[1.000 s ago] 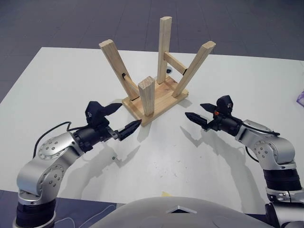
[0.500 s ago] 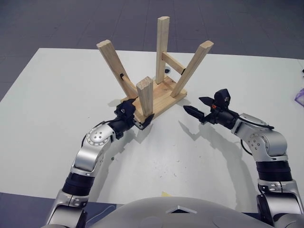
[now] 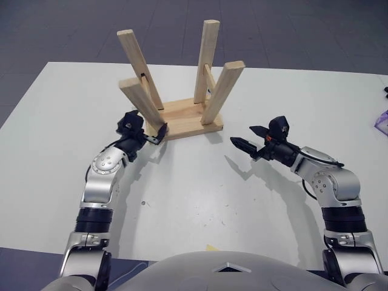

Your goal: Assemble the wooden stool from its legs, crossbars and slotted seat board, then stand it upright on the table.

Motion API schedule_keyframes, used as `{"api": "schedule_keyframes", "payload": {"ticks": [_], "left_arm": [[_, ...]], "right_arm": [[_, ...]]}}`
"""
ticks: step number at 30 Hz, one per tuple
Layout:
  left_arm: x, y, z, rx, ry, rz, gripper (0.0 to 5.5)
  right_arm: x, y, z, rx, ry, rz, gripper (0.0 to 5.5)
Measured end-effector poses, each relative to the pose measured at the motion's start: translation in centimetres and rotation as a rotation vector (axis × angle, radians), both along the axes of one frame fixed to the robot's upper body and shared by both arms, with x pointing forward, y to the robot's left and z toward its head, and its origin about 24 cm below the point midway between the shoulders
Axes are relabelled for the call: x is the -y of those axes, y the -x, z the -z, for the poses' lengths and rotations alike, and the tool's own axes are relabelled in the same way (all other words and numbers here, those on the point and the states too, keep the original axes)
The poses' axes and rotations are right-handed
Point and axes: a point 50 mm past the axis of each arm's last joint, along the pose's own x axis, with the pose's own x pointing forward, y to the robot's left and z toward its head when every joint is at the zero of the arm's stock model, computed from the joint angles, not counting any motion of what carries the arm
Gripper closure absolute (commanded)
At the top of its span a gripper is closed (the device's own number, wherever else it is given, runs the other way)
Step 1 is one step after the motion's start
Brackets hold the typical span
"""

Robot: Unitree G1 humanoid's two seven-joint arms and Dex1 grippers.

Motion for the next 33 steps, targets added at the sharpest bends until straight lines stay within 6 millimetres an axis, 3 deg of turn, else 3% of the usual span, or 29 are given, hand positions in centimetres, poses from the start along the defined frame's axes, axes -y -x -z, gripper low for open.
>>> {"api": "schedule_keyframes", "payload": {"ticks": [6,13,17,21,33], "left_arm": [[1.3,-1.5,-1.7,0.077,0.018,0.044,0.11],[2.3,-2.2,-1.0,0.077,0.02,0.023,0.11],[3.3,-2.4,-0.8,0.079,0.027,-0.046,0.71],[4.5,-1.3,-0.1,0.07,0.047,-0.088,0.12],[5.8,-0.7,0.3,0.035,0.068,-0.041,0.11]], "right_arm": [[0.2,-0.4,0.1,-0.004,0.011,0.006,0.1],[-0.3,-0.5,0.3,0.019,0.03,-0.008,0.1],[-0.9,-0.8,0.0,0.046,0.024,-0.012,0.1],[-1.2,-1.0,-0.1,0.062,0.027,-0.012,0.1],[-3.7,-1.8,-0.3,0.087,-0.065,-0.107,0.1]]}}
